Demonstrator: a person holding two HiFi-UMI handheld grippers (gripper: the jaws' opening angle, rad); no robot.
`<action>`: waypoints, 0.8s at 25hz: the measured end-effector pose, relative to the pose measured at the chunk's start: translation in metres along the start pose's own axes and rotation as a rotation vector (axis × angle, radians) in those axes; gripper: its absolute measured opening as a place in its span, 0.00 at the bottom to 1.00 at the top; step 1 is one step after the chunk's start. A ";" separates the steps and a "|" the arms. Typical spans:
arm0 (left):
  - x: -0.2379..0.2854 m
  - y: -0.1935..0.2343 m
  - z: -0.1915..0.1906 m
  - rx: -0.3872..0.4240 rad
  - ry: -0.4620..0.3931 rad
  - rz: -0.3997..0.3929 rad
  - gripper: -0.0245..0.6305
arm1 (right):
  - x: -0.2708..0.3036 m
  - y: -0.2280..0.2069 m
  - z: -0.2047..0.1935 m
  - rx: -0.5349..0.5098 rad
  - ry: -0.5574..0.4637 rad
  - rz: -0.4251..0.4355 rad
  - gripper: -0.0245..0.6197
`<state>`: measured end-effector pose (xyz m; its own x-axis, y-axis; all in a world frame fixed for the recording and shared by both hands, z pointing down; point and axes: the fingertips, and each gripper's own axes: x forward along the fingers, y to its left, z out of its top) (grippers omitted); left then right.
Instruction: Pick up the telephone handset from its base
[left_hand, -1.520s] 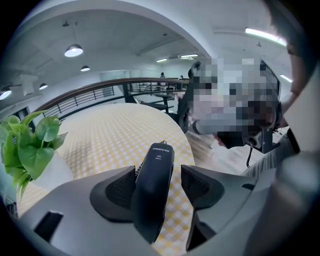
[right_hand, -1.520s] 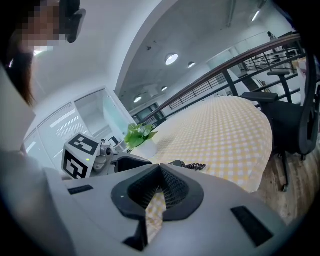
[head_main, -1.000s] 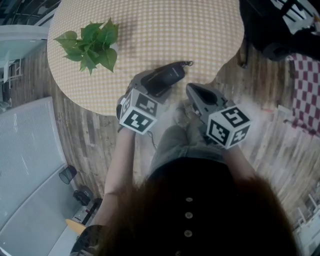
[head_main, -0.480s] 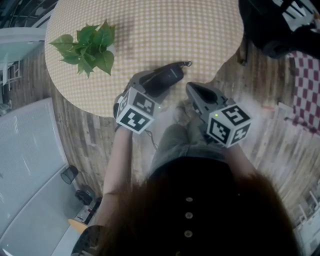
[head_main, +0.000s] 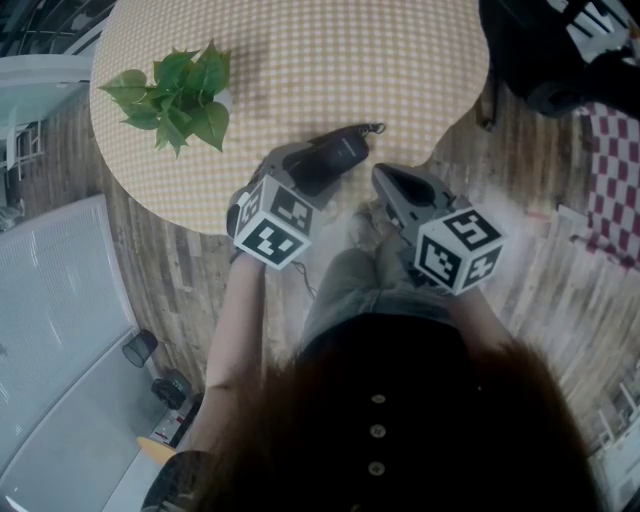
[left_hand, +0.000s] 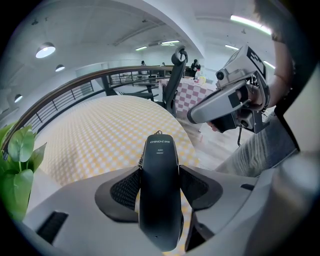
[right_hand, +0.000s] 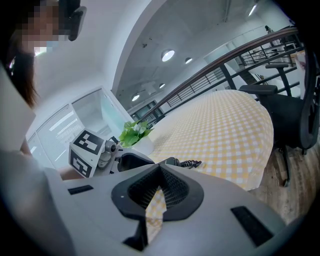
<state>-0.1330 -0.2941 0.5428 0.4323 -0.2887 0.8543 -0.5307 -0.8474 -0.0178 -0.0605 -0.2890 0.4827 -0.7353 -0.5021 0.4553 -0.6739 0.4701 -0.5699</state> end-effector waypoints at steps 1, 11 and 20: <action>0.000 0.000 0.000 0.003 0.001 0.000 0.43 | 0.000 0.000 0.000 0.001 0.000 0.000 0.05; 0.000 -0.002 0.001 0.032 0.009 -0.004 0.42 | -0.003 -0.002 0.000 0.007 -0.008 -0.010 0.05; -0.003 -0.002 0.002 0.048 -0.012 0.009 0.40 | -0.002 -0.002 0.001 0.016 -0.016 -0.017 0.05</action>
<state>-0.1312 -0.2923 0.5394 0.4368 -0.3012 0.8477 -0.4990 -0.8652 -0.0503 -0.0572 -0.2892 0.4823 -0.7227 -0.5215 0.4536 -0.6847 0.4499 -0.5735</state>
